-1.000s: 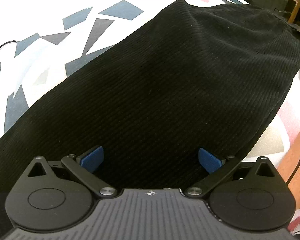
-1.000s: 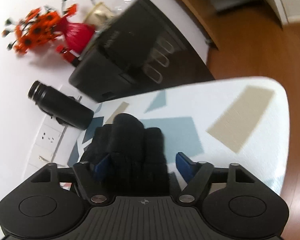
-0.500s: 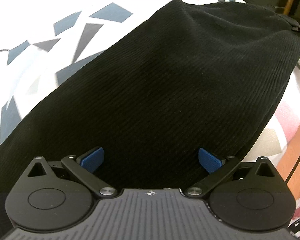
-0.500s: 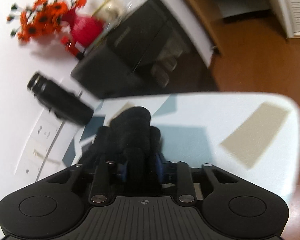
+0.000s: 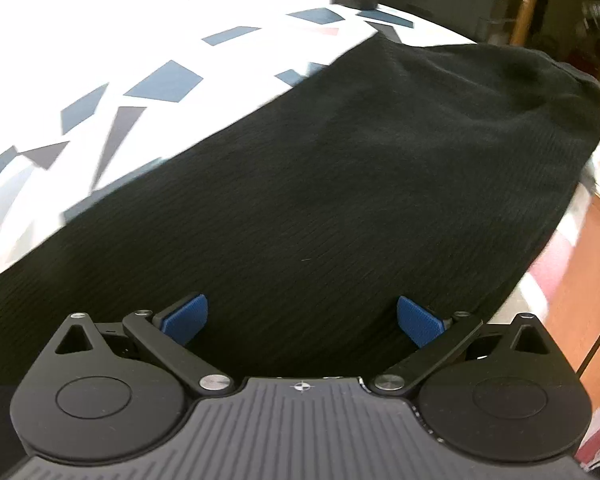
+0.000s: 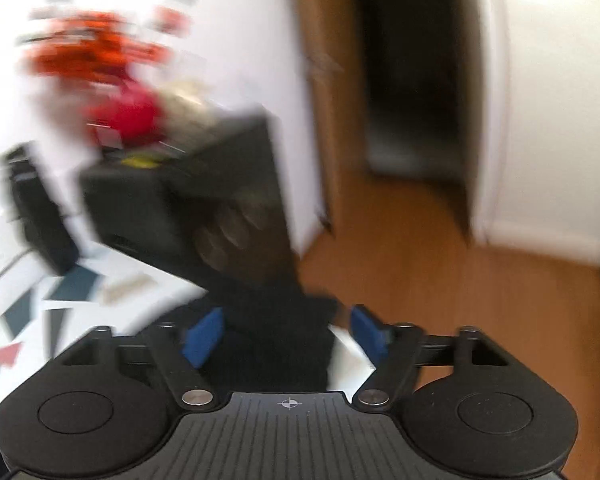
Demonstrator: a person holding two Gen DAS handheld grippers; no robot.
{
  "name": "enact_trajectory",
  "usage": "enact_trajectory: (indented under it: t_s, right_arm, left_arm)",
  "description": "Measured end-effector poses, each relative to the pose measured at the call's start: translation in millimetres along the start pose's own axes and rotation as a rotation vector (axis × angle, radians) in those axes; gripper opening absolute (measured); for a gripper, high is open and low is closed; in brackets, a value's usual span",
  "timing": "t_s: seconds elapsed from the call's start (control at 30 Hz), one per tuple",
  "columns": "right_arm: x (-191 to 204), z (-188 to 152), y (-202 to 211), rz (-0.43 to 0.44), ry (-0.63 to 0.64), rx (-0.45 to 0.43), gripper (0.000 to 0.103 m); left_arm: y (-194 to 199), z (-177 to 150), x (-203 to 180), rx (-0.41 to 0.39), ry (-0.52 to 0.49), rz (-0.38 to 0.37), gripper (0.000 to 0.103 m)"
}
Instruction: Fold clothes
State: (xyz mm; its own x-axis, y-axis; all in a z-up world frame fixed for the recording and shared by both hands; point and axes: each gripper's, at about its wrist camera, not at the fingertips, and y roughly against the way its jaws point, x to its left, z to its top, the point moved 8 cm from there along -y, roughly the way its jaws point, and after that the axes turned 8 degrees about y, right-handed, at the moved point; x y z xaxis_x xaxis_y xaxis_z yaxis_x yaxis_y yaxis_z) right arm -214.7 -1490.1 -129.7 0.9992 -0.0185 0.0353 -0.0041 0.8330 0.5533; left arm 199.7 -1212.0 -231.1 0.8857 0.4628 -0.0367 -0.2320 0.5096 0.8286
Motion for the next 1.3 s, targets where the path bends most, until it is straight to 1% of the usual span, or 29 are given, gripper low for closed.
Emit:
enact_trajectory:
  t_s: [0.03, 0.1, 0.13, 0.23, 0.27, 0.3, 0.33, 0.37, 0.43, 0.47, 0.5, 0.53, 0.57, 0.6, 0.63, 0.67, 0.7, 0.73, 0.77, 0.83, 0.9, 0.93, 1.03, 1.1, 1.13, 1.2, 1.27, 1.3]
  right_arm:
    - [24, 10, 7, 0.060, 0.060, -0.036, 0.072]
    - [80, 13, 9, 0.191, 0.188, -0.029, 0.073]
    - [108, 13, 11, 0.256, 0.252, -0.025, 0.073]
    - [200, -26, 7, 0.497, 0.476, 0.117, 0.074]
    - [223, -43, 6, 0.555, 0.540, 0.175, 0.074]
    - [244, -62, 5, 0.602, 0.600, 0.223, 0.074]
    - [265, -80, 1, 0.632, 0.660, 0.253, 0.073]
    - [280, -90, -6, 0.631, 0.697, 0.257, 0.071]
    - [301, -99, -34, 0.571, 0.719, 0.260, 0.071]
    - [308, -101, -47, 0.560, 0.702, 0.267, 0.080]
    - [313, -99, -59, 0.550, 0.669, 0.257, 0.080]
    - [314, -98, -69, 0.534, 0.643, 0.267, 0.083]
    - [315, -98, -79, 0.518, 0.618, 0.277, 0.081]
    - [316, -97, -89, 0.502, 0.593, 0.287, 0.082]
    - [319, -96, -90, 0.489, 0.594, 0.292, 0.079]
    - [321, -95, -90, 0.492, 0.598, 0.297, 0.070]
    - [321, -96, -86, 0.499, 0.596, 0.301, 0.066]
    - [317, -95, -79, 0.509, 0.571, 0.288, 0.068]
    - [311, -91, -68, 0.526, 0.528, 0.256, 0.079]
    - [299, -83, -44, 0.560, 0.441, 0.188, 0.095]
    - [289, -81, -21, 0.600, 0.382, 0.159, 0.099]
    - [284, -85, -5, 0.626, 0.363, 0.169, 0.101]
    - [280, -109, 25, 0.684, 0.379, 0.218, 0.101]
    - [278, -126, 46, 0.723, 0.391, 0.250, 0.101]
    - [276, -134, 56, 0.742, 0.397, 0.267, 0.101]
    - [280, -151, 65, 0.750, 0.445, 0.303, 0.101]
    - [284, -165, 72, 0.749, 0.481, 0.338, 0.101]
    - [285, -168, 75, 0.752, 0.482, 0.350, 0.101]
  left_arm:
    - [3, -1, 8, -0.011, 0.017, 0.025, 0.103]
    - [11, -5, 26, -0.028, 0.066, 0.078, 0.103]
    - [12, -8, 40, -0.022, 0.106, 0.108, 0.103]
    - [14, -20, 76, 0.008, 0.243, 0.148, 0.103]
    - [16, -23, 84, 0.009, 0.286, 0.153, 0.103]
    - [17, -25, 88, 0.009, 0.300, 0.166, 0.103]
    - [19, -28, 92, 0.008, 0.314, 0.179, 0.103]
    - [21, -30, 97, 0.008, 0.329, 0.191, 0.103]
    - [24, -34, 102, 0.004, 0.353, 0.208, 0.103]
    - [25, -36, 103, 0.000, 0.359, 0.211, 0.103]
    - [25, -37, 103, -0.005, 0.367, 0.213, 0.103]
    - [25, -38, 103, -0.010, 0.374, 0.215, 0.103]
    - [26, -40, 103, -0.014, 0.381, 0.218, 0.103]
    - [30, -43, 106, -0.016, 0.385, 0.221, 0.103]
    - [31, -43, 106, -0.018, 0.391, 0.226, 0.103]
    - [29, -42, 102, -0.019, 0.399, 0.234, 0.103]
    - [33, -44, 104, -0.026, 0.415, 0.253, 0.103]
    - [38, -46, 107, -0.033, 0.432, 0.273, 0.103]
    - [42, -48, 109, -0.041, 0.450, 0.292, 0.102]
    - [63, -59, 117, -0.076, 0.518, 0.309, 0.102]
    - [83, -74, 126, -0.107, 0.619, 0.314, 0.102]
    - [92, -83, 132, -0.119, 0.676, 0.319, 0.102]
    - [113, -110, 143, -0.147, 0.831, 0.326, 0.102]
    - [118, -124, 146, -0.148, 0.922, 0.302, 0.102]
    - [118, -131, 146, -0.148, 0.965, 0.266, 0.102]
    - [113, -142, 144, -0.141, 1.044, 0.184, 0.096]
    - [109, -148, 145, -0.141, 1.089, 0.141, 0.093]
    - [108, -150, 146, -0.157, 1.100, 0.143, 0.093]
